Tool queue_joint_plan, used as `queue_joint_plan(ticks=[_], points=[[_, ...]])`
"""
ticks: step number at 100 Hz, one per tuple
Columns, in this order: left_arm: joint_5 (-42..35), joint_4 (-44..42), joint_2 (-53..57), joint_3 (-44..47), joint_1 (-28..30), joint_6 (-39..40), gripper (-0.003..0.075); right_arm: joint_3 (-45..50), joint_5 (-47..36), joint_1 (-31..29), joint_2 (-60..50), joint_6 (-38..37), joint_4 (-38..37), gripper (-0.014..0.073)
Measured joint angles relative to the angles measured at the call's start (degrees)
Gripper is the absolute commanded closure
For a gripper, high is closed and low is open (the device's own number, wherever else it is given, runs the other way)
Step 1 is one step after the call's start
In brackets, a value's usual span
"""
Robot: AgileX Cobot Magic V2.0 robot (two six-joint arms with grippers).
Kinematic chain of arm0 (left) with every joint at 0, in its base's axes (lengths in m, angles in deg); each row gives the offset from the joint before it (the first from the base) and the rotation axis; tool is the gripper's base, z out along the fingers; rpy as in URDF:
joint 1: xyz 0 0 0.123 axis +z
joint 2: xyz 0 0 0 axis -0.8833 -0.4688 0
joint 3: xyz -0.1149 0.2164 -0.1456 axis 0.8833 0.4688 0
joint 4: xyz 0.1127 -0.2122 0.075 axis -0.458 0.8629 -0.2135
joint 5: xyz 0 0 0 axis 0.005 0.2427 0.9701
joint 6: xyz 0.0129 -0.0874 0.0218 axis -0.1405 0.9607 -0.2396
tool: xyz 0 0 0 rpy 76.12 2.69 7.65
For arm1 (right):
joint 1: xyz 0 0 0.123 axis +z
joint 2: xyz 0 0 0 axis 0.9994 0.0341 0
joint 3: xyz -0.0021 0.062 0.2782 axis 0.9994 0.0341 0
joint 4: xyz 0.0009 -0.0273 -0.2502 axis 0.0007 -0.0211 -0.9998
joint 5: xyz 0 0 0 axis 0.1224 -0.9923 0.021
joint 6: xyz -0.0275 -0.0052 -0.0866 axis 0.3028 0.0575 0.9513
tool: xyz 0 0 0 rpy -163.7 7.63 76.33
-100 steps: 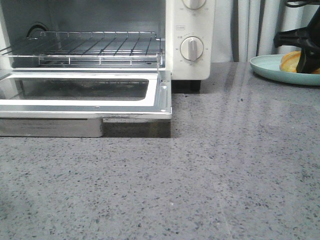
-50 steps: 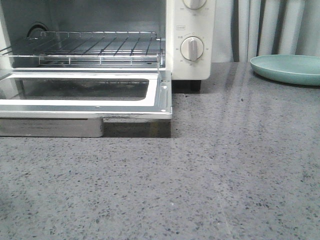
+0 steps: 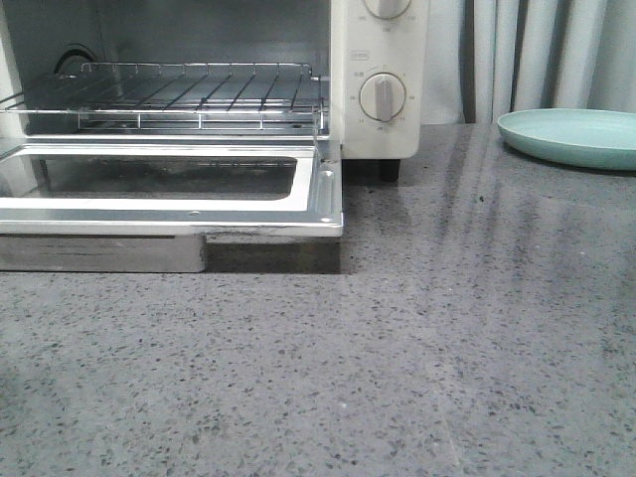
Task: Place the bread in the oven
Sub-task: 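Lift the croissant with the right gripper and carry it into the oven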
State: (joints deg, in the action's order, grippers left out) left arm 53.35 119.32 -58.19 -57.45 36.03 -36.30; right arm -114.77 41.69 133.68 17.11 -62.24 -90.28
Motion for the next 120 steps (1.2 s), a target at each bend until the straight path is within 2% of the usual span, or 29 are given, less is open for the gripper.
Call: queue_joint_plan(ticks=[16,40,73,120], points=[[0.0,0.0,0.0,0.0,0.0,0.0,0.0742,0.0,1.5,3.5,7.2,0.1,-2.0,0.0659],[0.0,0.0,0.0,0.0,0.0,0.0,0.0742,0.0,1.2,1.7,14.8,0.1,-3.7,0.0659],[0.0,0.1,0.0,0.0,0.0,0.0,0.0742,0.0,-4.7,0.2,16.1,0.1,-5.8,0.0659],[0.0,0.1,0.0,0.0,0.0,0.0,0.0742,0.0,-6.3,0.0,16.1,0.1,-9.9,0.0659]])
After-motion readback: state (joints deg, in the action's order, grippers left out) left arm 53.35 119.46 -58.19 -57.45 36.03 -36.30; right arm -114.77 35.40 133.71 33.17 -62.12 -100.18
